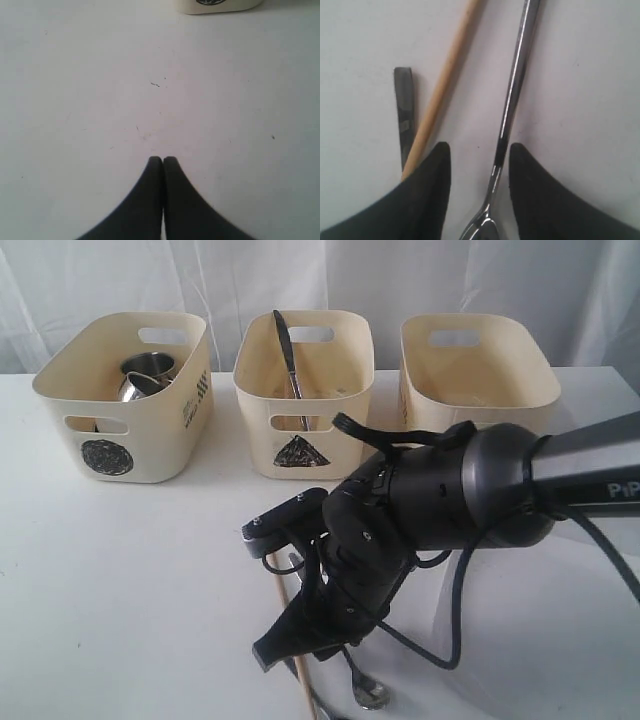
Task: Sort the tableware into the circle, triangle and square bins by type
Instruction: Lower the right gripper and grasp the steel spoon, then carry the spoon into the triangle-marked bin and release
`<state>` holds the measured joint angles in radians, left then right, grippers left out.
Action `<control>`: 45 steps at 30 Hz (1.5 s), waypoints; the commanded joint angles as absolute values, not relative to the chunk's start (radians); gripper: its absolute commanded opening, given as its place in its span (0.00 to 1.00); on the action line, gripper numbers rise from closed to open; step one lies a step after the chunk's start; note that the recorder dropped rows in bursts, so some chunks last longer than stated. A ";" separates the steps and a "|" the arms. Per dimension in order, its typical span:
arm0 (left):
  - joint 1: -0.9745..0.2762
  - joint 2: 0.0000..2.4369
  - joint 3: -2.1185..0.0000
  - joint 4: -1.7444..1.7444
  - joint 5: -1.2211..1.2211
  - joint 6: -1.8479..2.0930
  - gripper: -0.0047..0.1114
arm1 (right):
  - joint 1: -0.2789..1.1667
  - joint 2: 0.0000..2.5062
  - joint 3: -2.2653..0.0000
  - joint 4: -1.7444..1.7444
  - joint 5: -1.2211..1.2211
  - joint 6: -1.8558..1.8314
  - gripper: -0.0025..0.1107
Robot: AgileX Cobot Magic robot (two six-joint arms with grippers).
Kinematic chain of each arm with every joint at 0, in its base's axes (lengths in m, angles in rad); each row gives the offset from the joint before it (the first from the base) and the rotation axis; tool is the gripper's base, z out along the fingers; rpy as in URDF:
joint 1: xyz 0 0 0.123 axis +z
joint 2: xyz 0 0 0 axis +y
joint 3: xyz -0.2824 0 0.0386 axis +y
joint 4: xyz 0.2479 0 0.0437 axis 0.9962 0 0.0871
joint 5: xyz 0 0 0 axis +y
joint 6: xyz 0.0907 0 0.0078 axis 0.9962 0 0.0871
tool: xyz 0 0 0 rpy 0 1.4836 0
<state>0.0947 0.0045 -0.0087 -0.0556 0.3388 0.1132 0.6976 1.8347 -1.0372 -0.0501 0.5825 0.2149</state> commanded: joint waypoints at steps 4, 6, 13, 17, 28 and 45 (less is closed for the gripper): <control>0.096 0.000 0.000 -0.059 0.352 0.112 0.04 | 0.698 1.861 -1.034 -0.094 0.596 0.207 0.35; 0.096 0.000 0.000 -0.059 0.352 0.112 0.04 | 0.698 1.861 -1.034 -0.114 0.605 0.222 0.35; 0.096 0.000 0.000 -0.059 0.352 0.112 0.04 | 0.698 1.868 -1.034 -0.132 0.607 0.224 0.28; 0.096 0.000 0.000 -0.059 0.352 0.112 0.04 | 0.698 1.889 -1.034 -0.132 0.607 0.224 0.22; 0.096 0.000 0.000 -0.059 0.352 0.112 0.04 | 0.698 1.893 -1.034 -0.129 0.624 0.210 0.02; 0.096 0.000 0.000 -0.059 0.352 0.112 0.04 | 0.632 1.594 -1.175 -0.185 -0.114 0.202 0.02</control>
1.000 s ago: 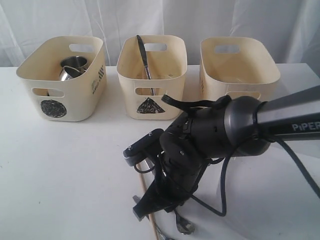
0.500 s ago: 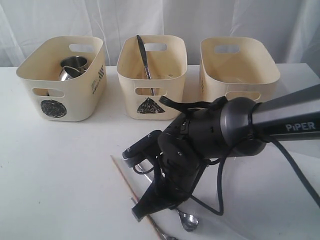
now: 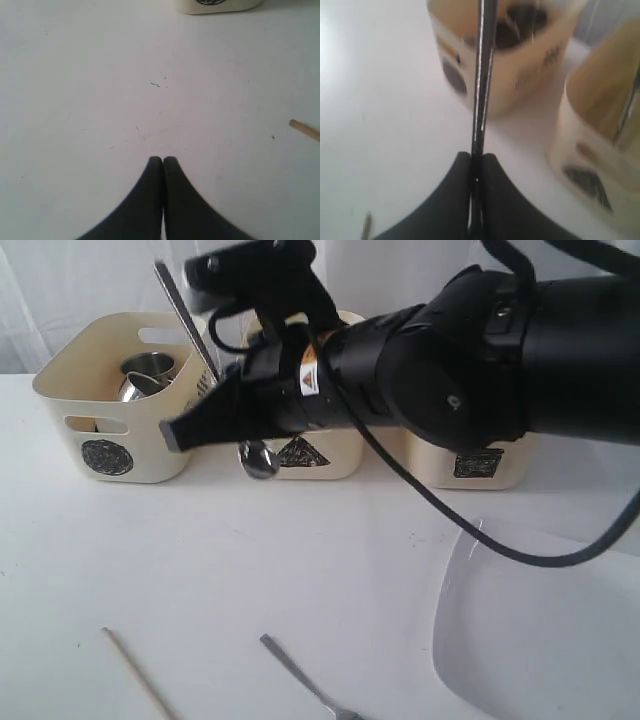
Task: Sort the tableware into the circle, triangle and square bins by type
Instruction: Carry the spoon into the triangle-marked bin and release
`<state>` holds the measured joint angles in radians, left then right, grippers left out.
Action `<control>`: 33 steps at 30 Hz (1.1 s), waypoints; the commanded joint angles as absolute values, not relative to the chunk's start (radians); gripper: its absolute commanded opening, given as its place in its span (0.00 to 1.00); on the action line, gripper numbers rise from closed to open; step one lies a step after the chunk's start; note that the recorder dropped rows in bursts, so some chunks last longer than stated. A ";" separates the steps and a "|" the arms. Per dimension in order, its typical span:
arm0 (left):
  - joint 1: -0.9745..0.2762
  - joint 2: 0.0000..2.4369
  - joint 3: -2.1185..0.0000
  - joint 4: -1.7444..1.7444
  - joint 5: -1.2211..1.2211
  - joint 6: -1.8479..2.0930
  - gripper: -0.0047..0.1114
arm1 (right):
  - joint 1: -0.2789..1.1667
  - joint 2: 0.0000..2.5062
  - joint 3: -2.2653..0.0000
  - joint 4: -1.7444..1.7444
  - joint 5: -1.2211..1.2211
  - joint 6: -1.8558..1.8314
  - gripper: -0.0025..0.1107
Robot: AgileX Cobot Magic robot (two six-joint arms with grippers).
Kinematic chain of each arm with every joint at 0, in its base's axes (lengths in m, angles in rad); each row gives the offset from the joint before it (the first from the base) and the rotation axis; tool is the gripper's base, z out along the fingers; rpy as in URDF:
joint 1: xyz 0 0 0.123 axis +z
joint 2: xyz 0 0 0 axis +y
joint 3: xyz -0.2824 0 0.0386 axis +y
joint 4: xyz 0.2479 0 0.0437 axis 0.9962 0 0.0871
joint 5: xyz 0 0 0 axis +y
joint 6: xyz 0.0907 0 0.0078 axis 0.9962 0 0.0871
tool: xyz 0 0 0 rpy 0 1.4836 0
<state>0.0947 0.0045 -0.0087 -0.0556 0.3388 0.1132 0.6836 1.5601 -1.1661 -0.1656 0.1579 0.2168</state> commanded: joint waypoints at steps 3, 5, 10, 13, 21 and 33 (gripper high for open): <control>0.096 0.000 0.000 -0.059 0.352 0.112 0.04 | 0.574 1.651 -1.175 -0.167 -0.263 0.148 0.02; 0.096 0.000 0.000 -0.059 0.352 0.112 0.04 | 0.536 1.692 -1.175 -0.124 -0.343 0.121 0.02; 0.096 0.000 0.000 -0.059 0.352 0.112 0.04 | 0.459 1.796 -1.175 0.164 -0.629 -0.015 0.02; 0.096 0.000 0.000 -0.059 0.352 0.112 0.04 | 0.437 1.856 -1.189 0.337 -0.788 -0.075 0.02; 0.096 0.000 0.000 -0.059 0.352 0.112 0.04 | 0.395 2.002 -1.337 0.286 -0.716 -0.102 0.03; 0.096 0.000 0.000 -0.059 0.352 0.112 0.04 | 0.358 2.137 -1.604 0.280 -0.425 -0.343 0.29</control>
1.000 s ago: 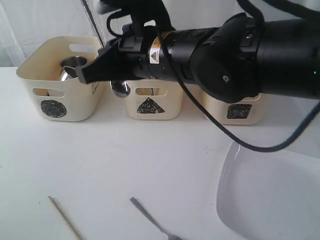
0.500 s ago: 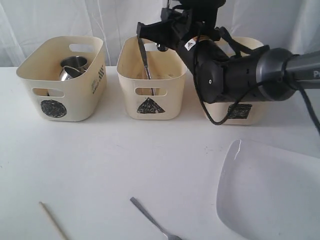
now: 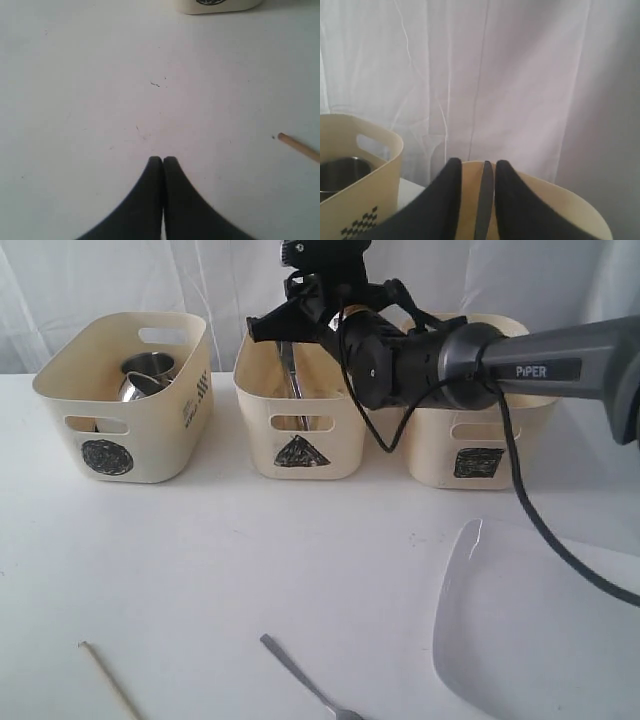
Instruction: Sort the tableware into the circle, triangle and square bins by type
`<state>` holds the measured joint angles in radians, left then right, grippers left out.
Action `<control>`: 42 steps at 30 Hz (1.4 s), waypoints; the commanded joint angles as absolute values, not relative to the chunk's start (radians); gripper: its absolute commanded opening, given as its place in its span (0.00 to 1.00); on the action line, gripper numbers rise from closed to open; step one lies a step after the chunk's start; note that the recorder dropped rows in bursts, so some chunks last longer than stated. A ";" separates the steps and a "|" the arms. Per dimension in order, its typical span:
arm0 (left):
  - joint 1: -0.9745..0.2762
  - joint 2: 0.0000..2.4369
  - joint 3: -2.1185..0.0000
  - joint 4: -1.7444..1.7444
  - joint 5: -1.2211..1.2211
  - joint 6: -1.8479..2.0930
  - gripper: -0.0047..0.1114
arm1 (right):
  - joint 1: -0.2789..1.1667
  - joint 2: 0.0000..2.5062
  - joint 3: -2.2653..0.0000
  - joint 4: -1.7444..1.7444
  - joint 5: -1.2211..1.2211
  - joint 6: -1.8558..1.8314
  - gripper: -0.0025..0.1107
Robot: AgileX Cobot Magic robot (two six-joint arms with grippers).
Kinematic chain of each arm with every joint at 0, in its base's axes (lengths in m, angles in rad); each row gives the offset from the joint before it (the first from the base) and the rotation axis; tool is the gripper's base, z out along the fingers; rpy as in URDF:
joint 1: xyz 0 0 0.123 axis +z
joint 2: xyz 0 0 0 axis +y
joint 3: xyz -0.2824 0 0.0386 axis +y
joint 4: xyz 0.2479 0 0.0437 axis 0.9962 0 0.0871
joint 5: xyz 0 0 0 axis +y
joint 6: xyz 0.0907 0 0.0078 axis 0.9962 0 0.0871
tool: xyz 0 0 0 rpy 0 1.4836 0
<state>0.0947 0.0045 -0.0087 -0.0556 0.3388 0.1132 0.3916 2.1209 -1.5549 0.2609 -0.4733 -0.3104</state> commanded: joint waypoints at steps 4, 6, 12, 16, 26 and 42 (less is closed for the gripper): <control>0.096 0.000 0.000 -0.059 0.352 0.112 0.04 | 0.350 2.121 -1.605 0.291 -0.407 -0.336 0.31; 0.096 0.000 0.000 -0.059 0.352 0.112 0.04 | 0.350 2.095 -1.605 0.296 -0.347 -0.336 0.31; 0.096 0.000 0.000 -0.059 0.352 0.112 0.04 | 0.350 1.976 -1.605 0.296 0.085 -0.336 0.31; 0.096 0.000 0.000 -0.059 0.352 0.112 0.04 | 0.350 1.891 -1.605 0.296 0.396 -0.325 0.10; 0.096 0.000 0.000 -0.059 0.352 0.112 0.04 | 0.591 1.795 -1.539 0.295 0.811 -0.273 0.02; 0.096 0.000 0.000 -0.059 0.352 0.112 0.04 | 1.047 1.999 -1.478 0.055 0.843 -0.029 0.14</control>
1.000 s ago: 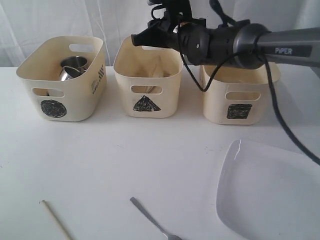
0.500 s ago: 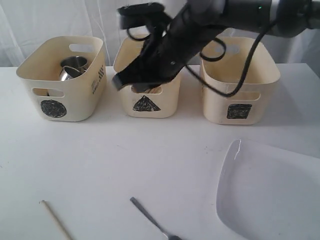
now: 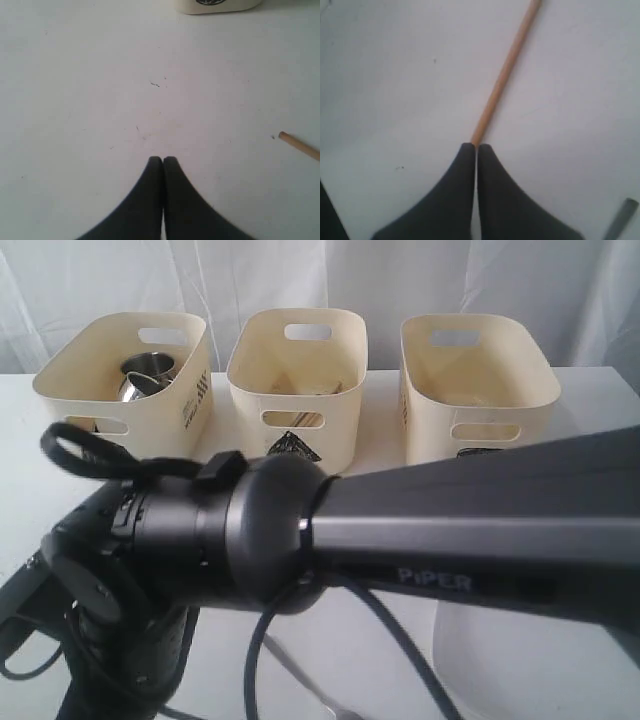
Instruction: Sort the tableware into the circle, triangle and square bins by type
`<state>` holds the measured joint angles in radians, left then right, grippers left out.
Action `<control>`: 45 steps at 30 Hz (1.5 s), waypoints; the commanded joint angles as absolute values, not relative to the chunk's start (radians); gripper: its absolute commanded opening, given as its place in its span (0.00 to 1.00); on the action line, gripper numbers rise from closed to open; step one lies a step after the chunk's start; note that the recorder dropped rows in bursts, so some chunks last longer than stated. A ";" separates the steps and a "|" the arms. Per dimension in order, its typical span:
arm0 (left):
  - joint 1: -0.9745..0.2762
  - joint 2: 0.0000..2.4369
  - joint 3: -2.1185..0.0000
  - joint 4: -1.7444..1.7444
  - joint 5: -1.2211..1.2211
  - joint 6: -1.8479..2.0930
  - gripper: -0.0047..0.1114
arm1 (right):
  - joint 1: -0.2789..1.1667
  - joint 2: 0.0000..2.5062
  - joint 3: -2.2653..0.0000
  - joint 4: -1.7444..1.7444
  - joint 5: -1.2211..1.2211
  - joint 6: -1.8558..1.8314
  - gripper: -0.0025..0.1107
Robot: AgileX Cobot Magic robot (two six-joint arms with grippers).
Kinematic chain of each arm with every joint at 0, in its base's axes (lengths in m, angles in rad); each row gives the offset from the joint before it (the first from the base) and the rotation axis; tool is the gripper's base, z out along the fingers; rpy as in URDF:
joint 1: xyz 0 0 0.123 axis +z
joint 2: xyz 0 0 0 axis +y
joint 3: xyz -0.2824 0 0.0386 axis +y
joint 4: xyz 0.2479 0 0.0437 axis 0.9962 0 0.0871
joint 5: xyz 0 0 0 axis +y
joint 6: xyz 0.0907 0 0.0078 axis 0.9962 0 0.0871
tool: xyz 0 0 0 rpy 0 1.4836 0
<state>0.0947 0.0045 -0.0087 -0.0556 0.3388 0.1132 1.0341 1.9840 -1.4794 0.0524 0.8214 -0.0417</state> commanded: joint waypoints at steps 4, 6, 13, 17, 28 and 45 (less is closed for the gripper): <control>0.096 0.000 0.000 -0.059 0.352 0.112 0.04 | 1.047 2.014 -1.478 0.055 0.829 -0.019 0.33; 0.096 0.000 0.000 -0.059 0.352 0.112 0.04 | 1.047 2.021 -1.478 0.082 0.813 -0.019 0.40; 0.096 0.000 0.000 -0.059 0.352 0.112 0.04 | 1.047 2.056 -1.478 0.097 0.676 0.072 0.44; 0.096 0.000 0.000 -0.059 0.352 0.112 0.04 | 1.047 2.091 -1.478 0.093 0.683 0.124 0.44; 0.096 0.000 0.000 -0.059 0.352 0.112 0.04 | 1.047 2.168 -1.478 0.006 0.837 0.230 0.30; 0.096 0.000 0.000 -0.059 0.352 0.112 0.04 | 1.047 1.998 -1.571 -0.176 0.978 0.189 0.02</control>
